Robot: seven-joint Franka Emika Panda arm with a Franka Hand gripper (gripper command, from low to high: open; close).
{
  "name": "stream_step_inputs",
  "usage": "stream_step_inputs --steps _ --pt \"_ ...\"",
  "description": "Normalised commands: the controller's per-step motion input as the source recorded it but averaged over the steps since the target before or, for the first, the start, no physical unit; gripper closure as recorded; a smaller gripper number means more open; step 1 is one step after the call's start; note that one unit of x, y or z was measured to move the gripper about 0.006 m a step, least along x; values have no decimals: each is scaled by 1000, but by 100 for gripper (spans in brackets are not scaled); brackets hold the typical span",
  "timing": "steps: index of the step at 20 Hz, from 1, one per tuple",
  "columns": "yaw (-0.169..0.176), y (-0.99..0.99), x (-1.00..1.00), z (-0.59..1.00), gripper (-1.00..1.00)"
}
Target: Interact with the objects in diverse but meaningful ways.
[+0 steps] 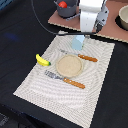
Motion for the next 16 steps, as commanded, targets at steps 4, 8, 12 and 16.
stream_step_inputs --steps 4,8,12,16 --pt "0 0 0 0 -100" --pt "-7 -6 -16 -3 -100" --pt "-18 -194 -58 -11 -100" --pt "0 -67 -9 -8 -100"
